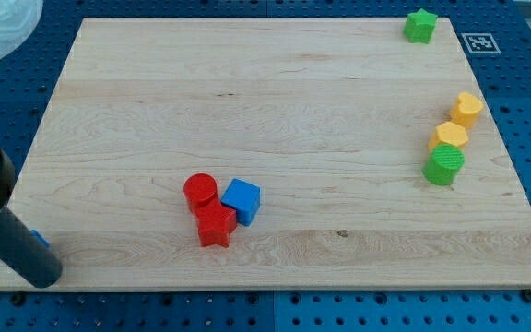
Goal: Adjust the red blocks with the cube in a diagonal line
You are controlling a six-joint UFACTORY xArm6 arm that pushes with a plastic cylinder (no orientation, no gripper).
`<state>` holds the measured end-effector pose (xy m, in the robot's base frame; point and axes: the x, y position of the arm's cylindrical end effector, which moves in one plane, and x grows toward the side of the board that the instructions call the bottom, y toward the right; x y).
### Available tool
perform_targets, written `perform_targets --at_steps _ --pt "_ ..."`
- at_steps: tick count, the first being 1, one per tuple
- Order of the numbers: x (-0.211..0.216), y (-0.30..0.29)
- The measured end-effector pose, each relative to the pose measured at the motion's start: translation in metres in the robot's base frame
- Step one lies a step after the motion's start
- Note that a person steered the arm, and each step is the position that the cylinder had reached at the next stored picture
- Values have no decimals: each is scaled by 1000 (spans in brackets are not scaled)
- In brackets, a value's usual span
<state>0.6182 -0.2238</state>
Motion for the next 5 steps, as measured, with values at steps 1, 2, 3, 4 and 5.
perform_targets --at_steps 1,2,3,4,5 --pt "1 28" --pt "1 68" --pt "1 114" --pt "-6 163" --pt "-34 178"
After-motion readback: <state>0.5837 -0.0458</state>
